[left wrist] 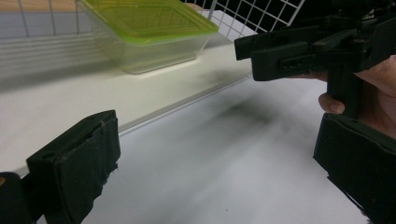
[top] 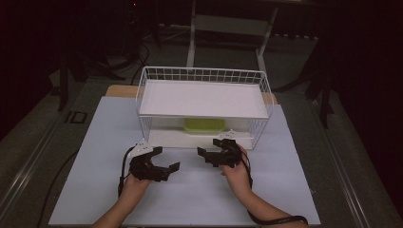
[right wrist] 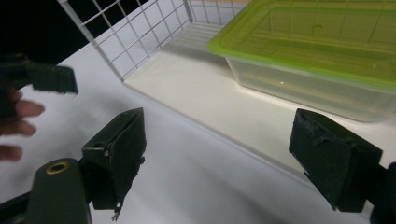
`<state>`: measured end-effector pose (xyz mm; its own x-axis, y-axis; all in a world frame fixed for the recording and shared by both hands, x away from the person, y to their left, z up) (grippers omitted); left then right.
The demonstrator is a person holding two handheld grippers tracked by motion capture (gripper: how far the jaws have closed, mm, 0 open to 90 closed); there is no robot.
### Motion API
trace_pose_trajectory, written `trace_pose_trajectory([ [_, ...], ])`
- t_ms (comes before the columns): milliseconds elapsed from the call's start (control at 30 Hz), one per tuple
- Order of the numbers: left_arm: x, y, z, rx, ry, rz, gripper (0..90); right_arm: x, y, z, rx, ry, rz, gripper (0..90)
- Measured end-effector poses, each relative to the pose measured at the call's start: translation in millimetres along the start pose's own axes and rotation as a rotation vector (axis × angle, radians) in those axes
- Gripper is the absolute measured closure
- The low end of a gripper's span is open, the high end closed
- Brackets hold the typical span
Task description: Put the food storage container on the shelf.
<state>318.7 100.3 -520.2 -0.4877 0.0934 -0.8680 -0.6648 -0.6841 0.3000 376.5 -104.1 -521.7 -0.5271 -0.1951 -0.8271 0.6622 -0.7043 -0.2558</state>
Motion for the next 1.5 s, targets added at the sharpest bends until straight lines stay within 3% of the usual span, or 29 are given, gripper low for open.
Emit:
trace_pose_trajectory([
  [200, -8.2, 7.3, 3.1, 0.027, 0.001, -0.029, 1.0, -0.2, 5.0, 18.2, -0.002, 0.008, 0.011, 18.0],
  [333, -10.3, 14.8, 6.5, 0.066, 0.005, -0.036, 1.0, -0.7, 5.4, 29.9, -0.004, 0.016, 0.035, 17.8],
  [700, -8.5, 25.2, 18.3, 0.103, 0.007, -0.053, 1.0, 5.9, -5.3, 66.6, -0.029, 0.035, 0.099, 17.8],
  [833, -5.0, 30.0, 25.7, 0.12, 0.012, -0.053, 1.0, 10.7, -5.4, 77.4, -0.043, 0.038, 0.09, 17.8],
  [1000, 1.6, 35.2, 34.0, 0.128, 0.001, -0.089, 1.0, 17.0, -3.0, 88.8, -0.043, 0.038, 0.099, 17.7],
  [1133, 6.7, 35.3, 40.3, 0.125, 0.003, -0.091, 1.0, 22.2, -0.1, 98.3, -0.055, 0.047, 0.088, 16.2],
  [1500, 20.6, 37.4, 44.7, 0.15, -0.006, -0.115, 1.0, 37.6, 6.2, 123.5, -0.052, 0.041, 0.115, 16.1],
])
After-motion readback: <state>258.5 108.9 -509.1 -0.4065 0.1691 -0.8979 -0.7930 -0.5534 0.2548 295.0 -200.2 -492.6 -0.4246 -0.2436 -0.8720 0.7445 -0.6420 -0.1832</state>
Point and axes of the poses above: each handheld gripper's, and its own axes: z roughly backward along the jaws, x roughly out of its underside, y roughly to its right, the point moved 6 cm from there along -z, roughly forward along the jaws, and after that the axes turned 1 degree about z, right-handed, at the moved point
